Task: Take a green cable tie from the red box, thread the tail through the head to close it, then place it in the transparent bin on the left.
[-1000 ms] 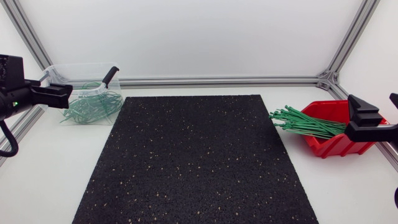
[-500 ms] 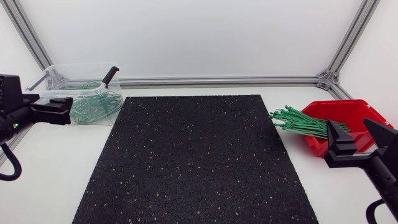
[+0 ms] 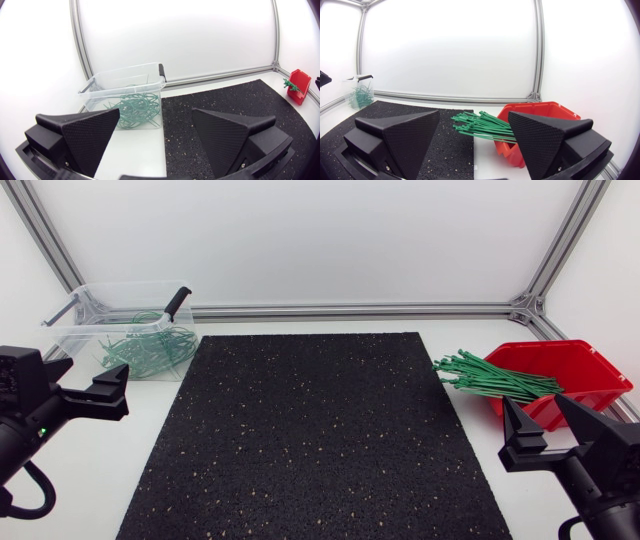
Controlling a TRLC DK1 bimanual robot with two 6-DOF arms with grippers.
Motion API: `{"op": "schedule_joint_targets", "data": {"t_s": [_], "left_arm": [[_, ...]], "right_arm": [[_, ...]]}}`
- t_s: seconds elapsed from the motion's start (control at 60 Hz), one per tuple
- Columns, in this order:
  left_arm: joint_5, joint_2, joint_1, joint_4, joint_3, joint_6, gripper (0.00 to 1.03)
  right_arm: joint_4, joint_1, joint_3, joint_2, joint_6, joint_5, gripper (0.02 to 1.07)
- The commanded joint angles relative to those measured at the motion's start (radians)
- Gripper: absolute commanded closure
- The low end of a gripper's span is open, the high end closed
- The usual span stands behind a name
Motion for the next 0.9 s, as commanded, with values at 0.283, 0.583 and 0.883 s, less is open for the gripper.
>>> {"op": "schedule_joint_targets", "data": {"t_s": [0.283, 0.583, 0.883], "left_arm": [[-0.006, -0.150, -0.011, 0.071, -0.161, -0.040, 0.03], [0.009, -0.308, -0.010, 0.026, -0.236, -0.077, 0.03], [0.023, -0.467, -0.010, -0.019, -0.312, -0.115, 0.03]], "right_arm": [[0.014, -0.005, -0.022, -0.006, 0.022, -0.003, 0.07], [0.014, -0.005, -0.022, -0.006, 0.022, -0.003, 0.07], [0.014, -0.005, -0.022, -0.006, 0.022, -0.003, 0.07]]}}
